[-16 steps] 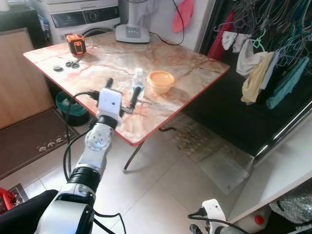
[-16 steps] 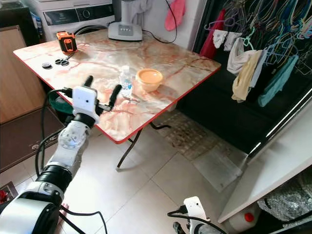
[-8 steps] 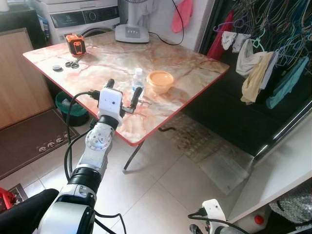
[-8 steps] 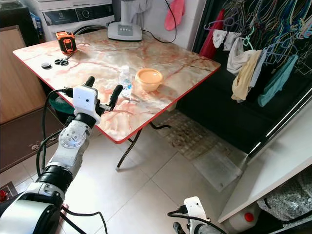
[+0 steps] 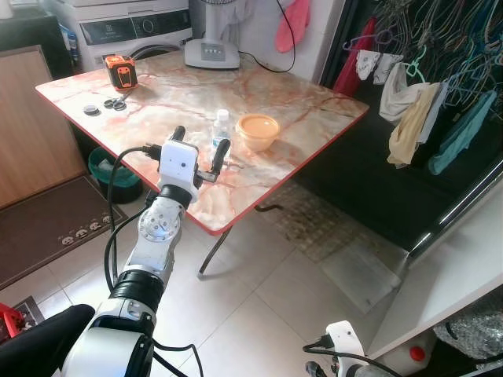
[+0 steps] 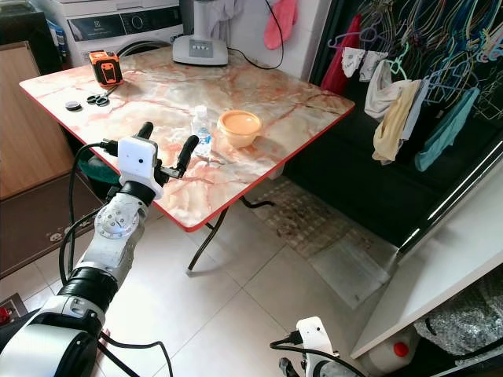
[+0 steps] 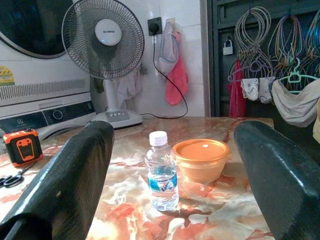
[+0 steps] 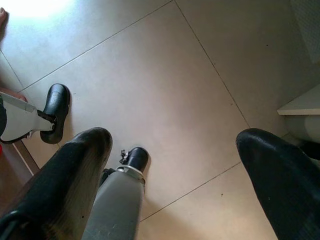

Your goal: Restocking fridge

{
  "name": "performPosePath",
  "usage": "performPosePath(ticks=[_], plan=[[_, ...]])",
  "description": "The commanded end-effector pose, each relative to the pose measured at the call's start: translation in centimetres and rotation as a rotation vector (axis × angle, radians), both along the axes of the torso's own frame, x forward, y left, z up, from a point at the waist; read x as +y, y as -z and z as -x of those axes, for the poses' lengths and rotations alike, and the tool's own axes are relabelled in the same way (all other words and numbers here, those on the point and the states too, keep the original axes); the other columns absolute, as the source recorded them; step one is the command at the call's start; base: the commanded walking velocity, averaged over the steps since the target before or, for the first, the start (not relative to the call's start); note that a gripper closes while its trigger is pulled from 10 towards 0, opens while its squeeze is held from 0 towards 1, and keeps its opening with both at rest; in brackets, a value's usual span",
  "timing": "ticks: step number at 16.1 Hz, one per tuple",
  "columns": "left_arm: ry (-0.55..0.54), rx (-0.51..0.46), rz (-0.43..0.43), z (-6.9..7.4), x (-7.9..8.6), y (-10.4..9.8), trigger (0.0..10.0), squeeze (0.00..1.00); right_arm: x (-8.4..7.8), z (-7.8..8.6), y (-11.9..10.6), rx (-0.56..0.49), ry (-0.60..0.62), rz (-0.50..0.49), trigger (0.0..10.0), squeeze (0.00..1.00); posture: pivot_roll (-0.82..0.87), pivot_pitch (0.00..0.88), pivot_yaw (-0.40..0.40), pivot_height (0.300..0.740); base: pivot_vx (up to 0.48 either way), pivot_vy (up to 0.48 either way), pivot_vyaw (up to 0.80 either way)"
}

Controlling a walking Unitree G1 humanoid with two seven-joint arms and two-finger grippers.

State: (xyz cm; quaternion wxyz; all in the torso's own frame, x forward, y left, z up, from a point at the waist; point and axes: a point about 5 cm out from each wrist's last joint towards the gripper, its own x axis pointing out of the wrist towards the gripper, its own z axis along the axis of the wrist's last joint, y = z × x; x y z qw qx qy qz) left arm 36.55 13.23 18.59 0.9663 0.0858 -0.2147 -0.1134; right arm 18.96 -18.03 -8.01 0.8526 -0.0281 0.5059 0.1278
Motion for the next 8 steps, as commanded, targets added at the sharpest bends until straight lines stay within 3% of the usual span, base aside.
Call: performPosePath(ticks=[1, 8], plan=[[0.006, 0.004, 0.003, 0.06, -0.20, 0.03, 10.0, 0.00, -0.38, -0.15, -0.12, -0.003, 0.008, 0.008, 10.0, 0.00, -0.03, 0.000, -0.125, 0.740, 0.000, 0.000, 0.00], [-0.013, 0.010, 0.020, 0.01, 0.26, -0.05, 10.0, 0.00, -0.34, -0.15, -0.12, -0.001, 0.006, 0.007, 10.0, 0.00, -0.03, 0.000, -0.124, 0.740, 0.000, 0.000, 0.00]])
